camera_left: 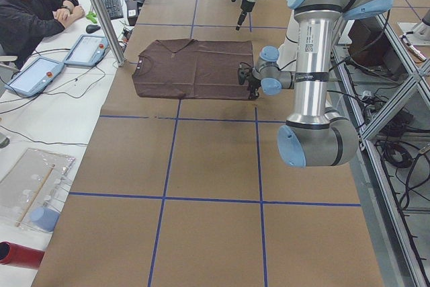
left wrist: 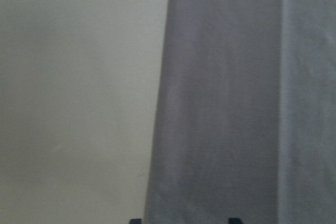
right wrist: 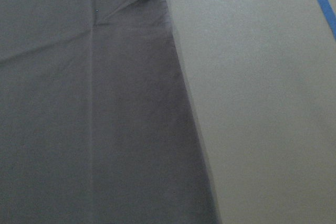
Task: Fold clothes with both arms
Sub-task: 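Lower both grippers to the shirt hem corners nearest the robot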
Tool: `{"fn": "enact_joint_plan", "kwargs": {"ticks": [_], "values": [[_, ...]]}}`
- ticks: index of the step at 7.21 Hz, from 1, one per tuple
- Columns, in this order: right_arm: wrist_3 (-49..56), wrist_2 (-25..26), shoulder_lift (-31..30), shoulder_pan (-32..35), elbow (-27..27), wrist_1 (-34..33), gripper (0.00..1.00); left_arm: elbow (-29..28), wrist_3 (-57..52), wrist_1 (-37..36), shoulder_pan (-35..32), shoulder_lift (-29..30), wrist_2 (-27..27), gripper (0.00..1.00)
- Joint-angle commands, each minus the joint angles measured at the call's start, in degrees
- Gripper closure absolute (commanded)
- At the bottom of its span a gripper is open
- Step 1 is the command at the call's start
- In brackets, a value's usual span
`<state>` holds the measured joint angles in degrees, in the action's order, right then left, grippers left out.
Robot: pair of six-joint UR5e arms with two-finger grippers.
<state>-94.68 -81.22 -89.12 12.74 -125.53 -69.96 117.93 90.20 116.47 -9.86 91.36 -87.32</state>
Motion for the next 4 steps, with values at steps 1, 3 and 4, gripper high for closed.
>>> {"fn": "enact_joint_plan", "kwargs": {"ticks": [1,3,4], "values": [[0.0,0.0,0.0,0.0,-0.1,0.0,0.03,-0.8,0.1,0.0,0.4,0.0,0.0,0.39],[0.0,0.0,0.0,0.0,-0.1,0.0,0.03,-1.9,0.1,0.0,0.8,0.3,0.0,0.4],[0.0,0.0,0.0,0.0,-0.1,0.0,0.03,-1.9,0.1,0.0,0.8,0.4,0.0,0.45]]}}
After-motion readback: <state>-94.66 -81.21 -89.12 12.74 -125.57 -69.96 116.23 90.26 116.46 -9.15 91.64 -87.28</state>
